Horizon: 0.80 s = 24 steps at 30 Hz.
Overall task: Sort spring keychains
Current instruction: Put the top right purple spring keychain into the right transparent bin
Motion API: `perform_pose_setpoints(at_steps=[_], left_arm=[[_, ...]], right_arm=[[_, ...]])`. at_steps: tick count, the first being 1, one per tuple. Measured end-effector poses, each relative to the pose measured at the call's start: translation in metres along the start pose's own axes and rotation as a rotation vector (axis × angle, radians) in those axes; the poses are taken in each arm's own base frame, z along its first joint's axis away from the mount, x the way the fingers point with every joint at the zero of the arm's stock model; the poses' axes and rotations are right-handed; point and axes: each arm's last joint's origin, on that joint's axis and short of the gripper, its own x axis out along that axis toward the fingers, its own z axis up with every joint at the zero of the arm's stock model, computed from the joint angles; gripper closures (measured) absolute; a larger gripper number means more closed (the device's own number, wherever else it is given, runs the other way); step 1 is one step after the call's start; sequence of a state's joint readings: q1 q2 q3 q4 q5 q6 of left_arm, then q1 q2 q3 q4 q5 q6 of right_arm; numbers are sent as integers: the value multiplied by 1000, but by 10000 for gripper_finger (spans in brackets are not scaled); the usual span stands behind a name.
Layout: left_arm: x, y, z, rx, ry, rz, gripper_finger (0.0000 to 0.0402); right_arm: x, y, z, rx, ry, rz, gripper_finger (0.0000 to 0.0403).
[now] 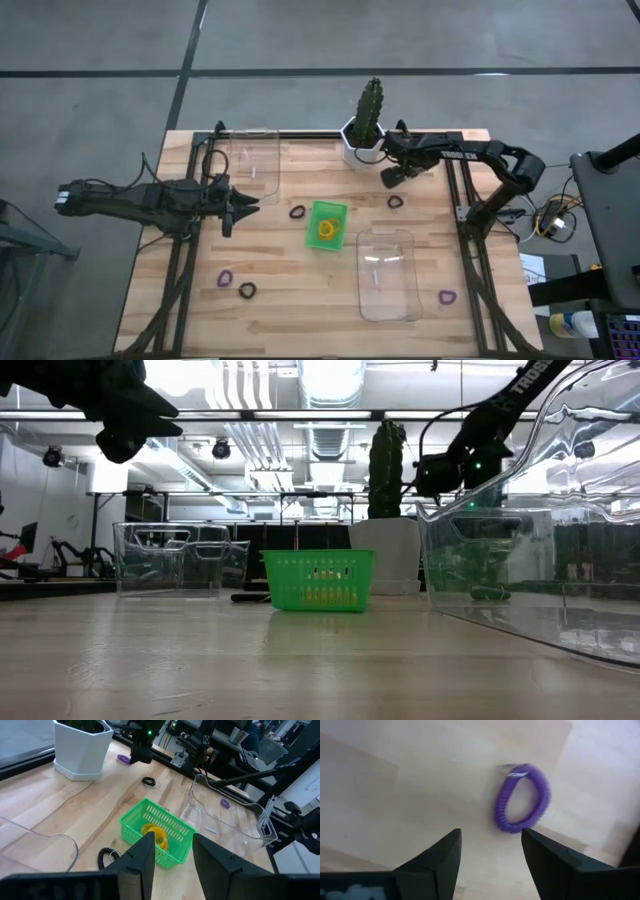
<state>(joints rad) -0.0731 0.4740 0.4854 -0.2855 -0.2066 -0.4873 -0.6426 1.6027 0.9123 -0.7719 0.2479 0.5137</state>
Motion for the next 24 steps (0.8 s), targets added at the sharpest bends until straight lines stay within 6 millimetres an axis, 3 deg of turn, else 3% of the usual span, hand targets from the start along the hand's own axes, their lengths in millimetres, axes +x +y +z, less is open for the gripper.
perform_pose_setpoints(at_steps=[4, 11, 18, 24], left_arm=[[0, 0, 0, 0, 0, 0, 278], [0, 0, 0, -13, 0, 0, 278], [0, 0, 0, -34, 3, -6, 278], [0, 0, 0, -37, 3, -6, 278]], right_arm=[[1, -1, 1, -1, -9, -13, 200], [25, 4, 3, -24, 53, -50, 200], [34, 7, 2, -37, 84, -71, 200], [34, 7, 2, -33, 97, -51, 238]])
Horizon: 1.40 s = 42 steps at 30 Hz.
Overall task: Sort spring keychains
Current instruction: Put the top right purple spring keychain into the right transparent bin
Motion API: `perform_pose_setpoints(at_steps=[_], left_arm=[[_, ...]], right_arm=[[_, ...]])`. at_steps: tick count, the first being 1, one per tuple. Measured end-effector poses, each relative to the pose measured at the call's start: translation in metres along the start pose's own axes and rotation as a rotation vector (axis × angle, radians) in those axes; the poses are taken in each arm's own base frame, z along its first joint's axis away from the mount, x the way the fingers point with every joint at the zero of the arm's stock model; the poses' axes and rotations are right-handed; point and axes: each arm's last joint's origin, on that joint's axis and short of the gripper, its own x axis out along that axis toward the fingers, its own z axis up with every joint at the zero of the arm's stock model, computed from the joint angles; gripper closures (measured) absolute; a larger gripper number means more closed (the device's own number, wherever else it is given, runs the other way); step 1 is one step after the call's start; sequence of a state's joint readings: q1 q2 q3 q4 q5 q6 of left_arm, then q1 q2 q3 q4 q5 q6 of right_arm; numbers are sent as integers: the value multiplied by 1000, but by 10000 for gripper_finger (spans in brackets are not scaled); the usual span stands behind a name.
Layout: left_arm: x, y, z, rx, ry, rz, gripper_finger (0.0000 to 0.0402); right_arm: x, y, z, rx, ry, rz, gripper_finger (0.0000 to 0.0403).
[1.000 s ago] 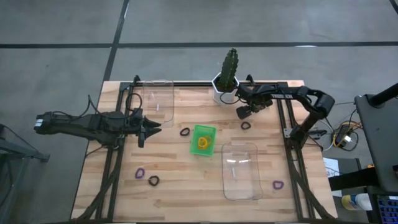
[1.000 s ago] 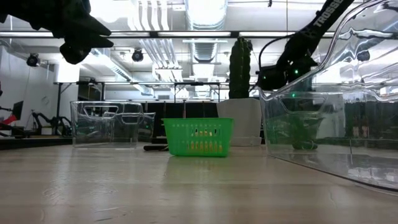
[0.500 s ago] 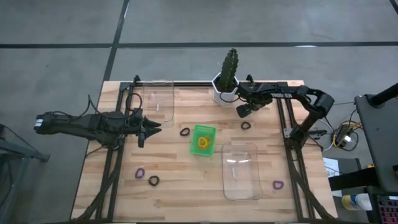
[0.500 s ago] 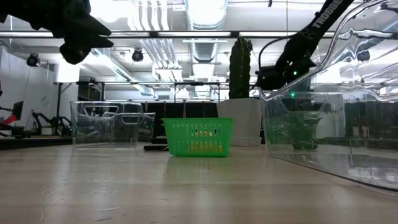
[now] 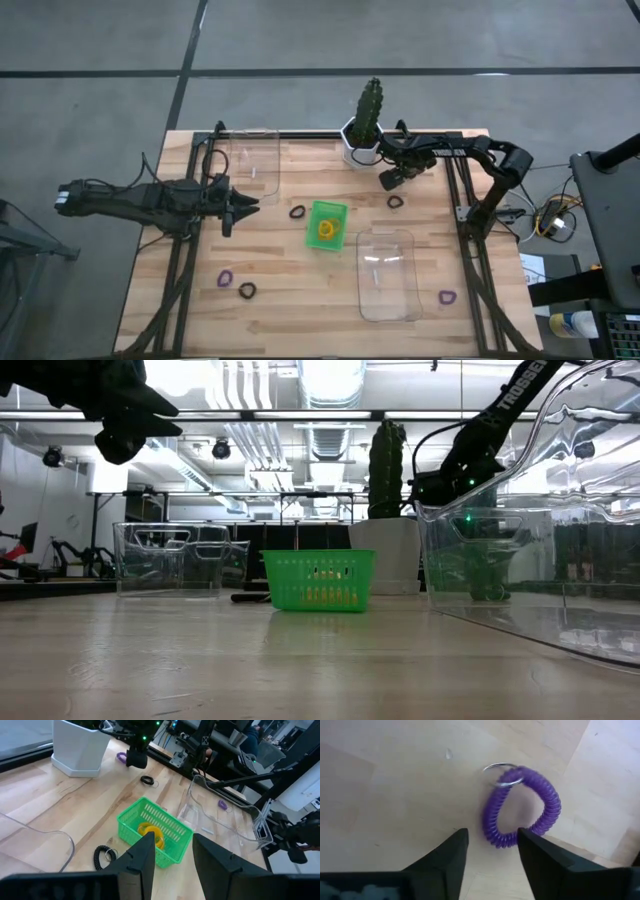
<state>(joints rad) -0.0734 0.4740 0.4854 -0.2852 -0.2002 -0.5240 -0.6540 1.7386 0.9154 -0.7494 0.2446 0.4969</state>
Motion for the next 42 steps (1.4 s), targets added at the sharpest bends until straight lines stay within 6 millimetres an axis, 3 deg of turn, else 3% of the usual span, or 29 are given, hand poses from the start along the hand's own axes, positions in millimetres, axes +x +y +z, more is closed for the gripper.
perform_pose_setpoints(at_steps=[11, 19, 26, 42], left_arm=[[0, 0, 0, 0, 0, -1, 278], [0, 0, 0, 0, 1, -1, 278], [0, 0, 0, 0, 1, -1, 278], [0, 0, 0, 1, 5, -8, 278]], right_arm=[[1, -2, -6, -12, 52, -23, 360], [-15, -3, -29, -22, 152, -48, 388], [-66, -7, -47, 20, 42, 117, 390], [-179, -45, -108, -80, -296, 934, 390]])
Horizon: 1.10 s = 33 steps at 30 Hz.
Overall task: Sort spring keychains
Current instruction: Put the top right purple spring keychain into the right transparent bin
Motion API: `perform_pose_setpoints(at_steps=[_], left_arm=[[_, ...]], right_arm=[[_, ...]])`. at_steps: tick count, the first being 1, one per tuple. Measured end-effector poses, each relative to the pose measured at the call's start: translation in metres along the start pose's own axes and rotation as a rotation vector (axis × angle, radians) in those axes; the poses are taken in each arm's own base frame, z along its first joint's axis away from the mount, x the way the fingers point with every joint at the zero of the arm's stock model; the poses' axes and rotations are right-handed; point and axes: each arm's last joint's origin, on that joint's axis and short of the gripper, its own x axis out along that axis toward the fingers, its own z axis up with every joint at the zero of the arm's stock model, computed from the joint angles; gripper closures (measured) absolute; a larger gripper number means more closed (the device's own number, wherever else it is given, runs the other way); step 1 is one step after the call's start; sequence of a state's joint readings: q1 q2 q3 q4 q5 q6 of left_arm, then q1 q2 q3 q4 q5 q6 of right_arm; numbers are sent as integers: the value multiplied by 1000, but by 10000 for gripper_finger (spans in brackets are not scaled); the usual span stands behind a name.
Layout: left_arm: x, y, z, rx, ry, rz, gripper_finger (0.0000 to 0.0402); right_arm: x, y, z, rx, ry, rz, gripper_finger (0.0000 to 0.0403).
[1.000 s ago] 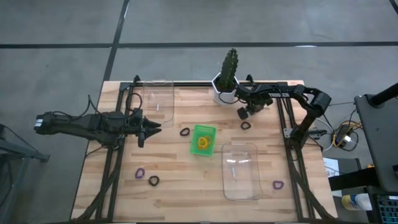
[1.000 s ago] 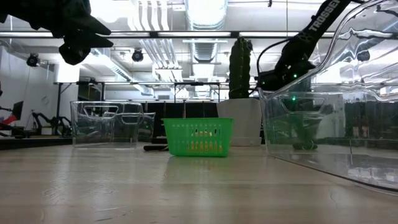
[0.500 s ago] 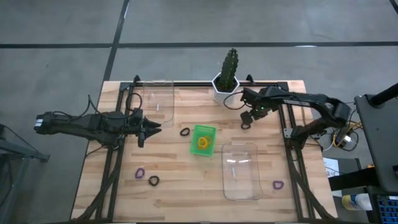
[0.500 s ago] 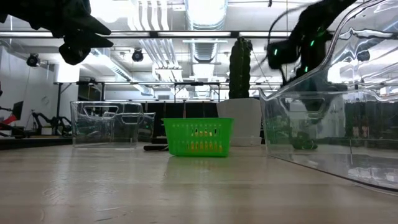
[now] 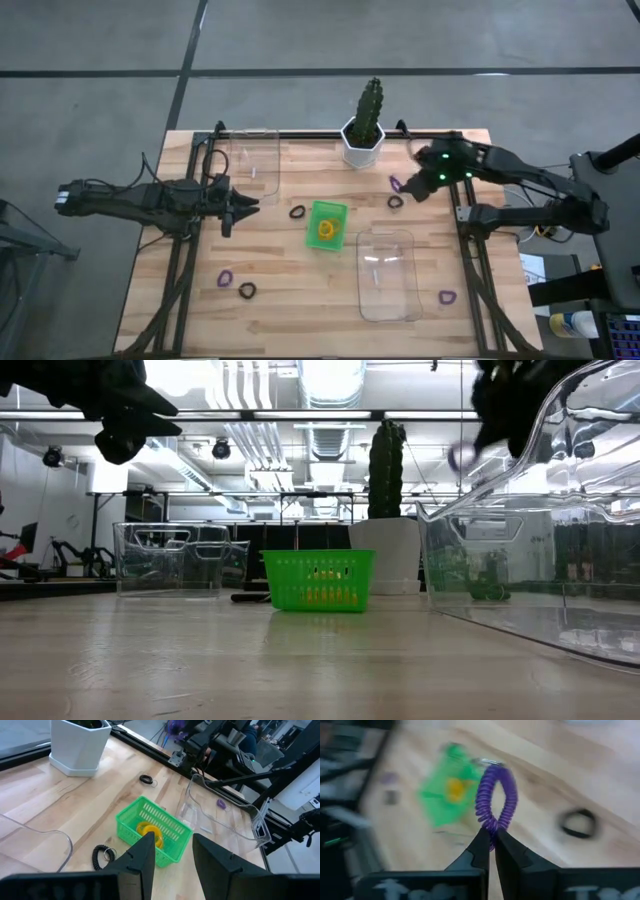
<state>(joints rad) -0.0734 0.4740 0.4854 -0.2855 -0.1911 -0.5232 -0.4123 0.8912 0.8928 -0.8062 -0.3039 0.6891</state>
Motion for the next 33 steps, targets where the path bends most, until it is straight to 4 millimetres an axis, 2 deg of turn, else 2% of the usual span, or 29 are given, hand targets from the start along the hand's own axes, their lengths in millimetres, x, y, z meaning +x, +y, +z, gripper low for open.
perform_pose_setpoints(at_steps=[4, 8, 14, 21, 25, 33], left_arm=[[0, -1, 0, 9, 11, -20, 278], [0, -1, 0, 10, 13, -23, 278], [0, -1, -1, 17, 19, -33, 278], [0, -1, -1, 26, 23, -41, 278], [0, -2, -1, 32, 32, -54, 278], [0, -1, -1, 34, 36, -53, 278]], right_arm=[[-23, 17, -8, -103, -60, 224, 390], [-40, 32, -16, -190, -123, 377, 390], [-46, 49, -27, -241, -114, 512, 390], [-34, 60, -36, -213, -51, 499, 390], [-20, 68, -44, -149, 63, 475, 390], [20, 74, -84, 30, 408, 200, 390]])
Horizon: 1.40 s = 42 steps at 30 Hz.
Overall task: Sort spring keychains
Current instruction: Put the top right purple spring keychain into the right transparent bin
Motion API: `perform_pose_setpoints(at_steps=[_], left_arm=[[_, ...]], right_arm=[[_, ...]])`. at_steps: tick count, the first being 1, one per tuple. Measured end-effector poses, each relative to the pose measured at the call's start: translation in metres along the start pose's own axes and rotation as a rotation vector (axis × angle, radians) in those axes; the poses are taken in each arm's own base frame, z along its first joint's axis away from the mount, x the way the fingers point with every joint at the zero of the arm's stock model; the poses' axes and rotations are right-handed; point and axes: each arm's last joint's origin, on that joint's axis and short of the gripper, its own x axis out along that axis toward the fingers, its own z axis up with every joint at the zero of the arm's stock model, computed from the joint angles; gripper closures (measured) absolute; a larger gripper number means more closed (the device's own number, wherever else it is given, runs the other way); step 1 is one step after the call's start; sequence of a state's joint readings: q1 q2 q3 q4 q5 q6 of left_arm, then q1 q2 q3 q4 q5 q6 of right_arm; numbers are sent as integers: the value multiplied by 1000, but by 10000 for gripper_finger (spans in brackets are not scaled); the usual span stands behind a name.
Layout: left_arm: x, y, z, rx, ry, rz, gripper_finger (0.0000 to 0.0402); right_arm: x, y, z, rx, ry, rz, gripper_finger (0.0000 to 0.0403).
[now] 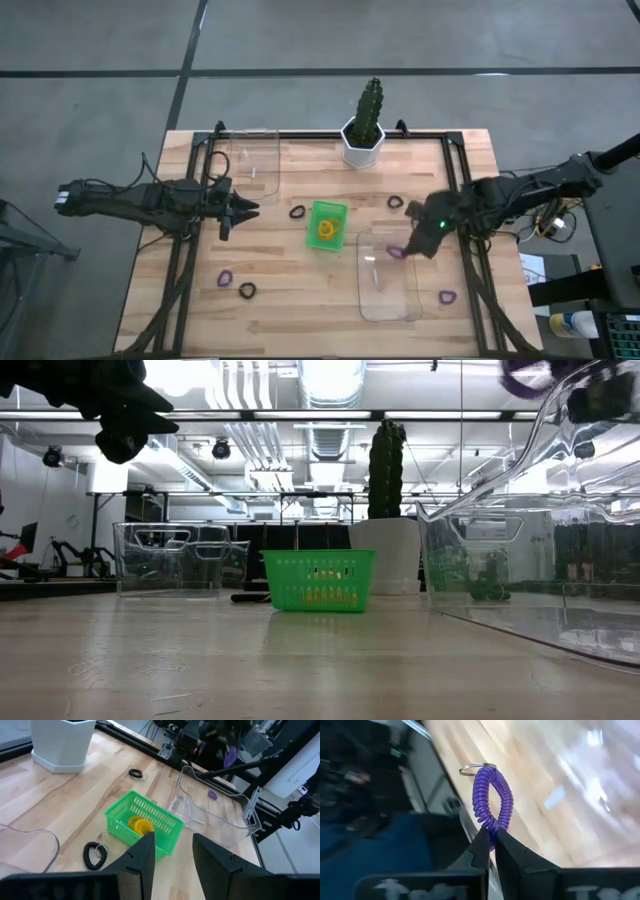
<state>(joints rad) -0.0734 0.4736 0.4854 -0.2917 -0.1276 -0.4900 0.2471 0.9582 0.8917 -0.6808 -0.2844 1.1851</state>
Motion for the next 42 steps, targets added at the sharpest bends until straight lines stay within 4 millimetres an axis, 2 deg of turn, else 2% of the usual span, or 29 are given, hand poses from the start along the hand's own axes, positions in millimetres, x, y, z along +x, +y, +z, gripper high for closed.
perform_pose_setpoints(at_steps=[5, 12, 16, 20, 28, 36, 42], left_arm=[[0, 0, 0, -4, 3, 1, 278], [0, 0, 0, -6, 3, 1, 278], [0, 0, 0, -6, 3, 0, 278], [0, 0, 0, -7, 3, 0, 278], [0, 0, 0, -10, 3, 0, 278], [0, 0, -1, -10, 8, 3, 278], [0, 1, -1, -10, 15, 7, 278]], right_arm=[[26, 1, -11, 114, 30, -123, 390], [67, -4, -17, 235, 15, -289, 390], [93, -8, -18, 254, 30, -391, 390], [112, -6, -14, 208, -60, -489, 390], [129, -3, -9, 159, -88, -714, 390], [148, -7, -7, 137, -67, -783, 390], [152, -12, -8, 138, -59, -806, 390]])
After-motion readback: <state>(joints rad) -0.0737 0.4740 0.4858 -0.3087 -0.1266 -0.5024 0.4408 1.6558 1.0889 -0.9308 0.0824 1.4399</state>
